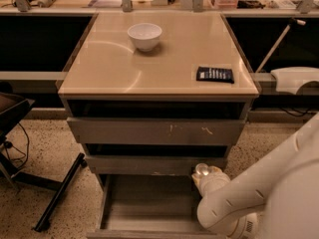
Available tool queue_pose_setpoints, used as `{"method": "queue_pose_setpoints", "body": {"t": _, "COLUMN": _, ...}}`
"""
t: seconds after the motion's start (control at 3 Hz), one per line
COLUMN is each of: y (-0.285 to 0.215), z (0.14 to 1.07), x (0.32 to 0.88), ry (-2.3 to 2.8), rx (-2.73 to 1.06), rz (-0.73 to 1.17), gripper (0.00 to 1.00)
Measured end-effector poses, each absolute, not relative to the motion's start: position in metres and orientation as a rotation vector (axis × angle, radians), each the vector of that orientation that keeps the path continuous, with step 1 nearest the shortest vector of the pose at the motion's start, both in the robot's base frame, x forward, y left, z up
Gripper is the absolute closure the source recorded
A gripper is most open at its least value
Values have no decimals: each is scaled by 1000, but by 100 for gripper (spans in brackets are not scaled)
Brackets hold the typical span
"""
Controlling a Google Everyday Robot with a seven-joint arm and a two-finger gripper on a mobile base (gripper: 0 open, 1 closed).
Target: Pick redbull can from bottom drawer and place on counter
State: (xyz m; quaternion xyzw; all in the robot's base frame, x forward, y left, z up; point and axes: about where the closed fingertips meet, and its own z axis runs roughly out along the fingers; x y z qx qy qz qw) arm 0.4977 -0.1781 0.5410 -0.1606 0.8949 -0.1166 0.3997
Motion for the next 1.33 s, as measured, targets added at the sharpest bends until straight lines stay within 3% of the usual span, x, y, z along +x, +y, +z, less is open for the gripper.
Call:
{"method": "queue_pose_setpoints", "body": {"t": 0.67, "y": -247, "z": 641, "x": 439, "ry": 2076, "rx": -391, "rz": -583, "gripper": 100}}
{"method": "queue_pose_setpoints", "body": {"t": 1.0, "y": -266, "z": 675, "x": 420, "ry": 2036, "rx": -345, "rz": -668, "gripper": 100}}
{"method": "queue_pose_setpoints", "body": {"t": 1.33, "y": -259, "z": 677, "x": 435, "ry": 2034, "rx": -373, "rz": -679, "gripper": 100}}
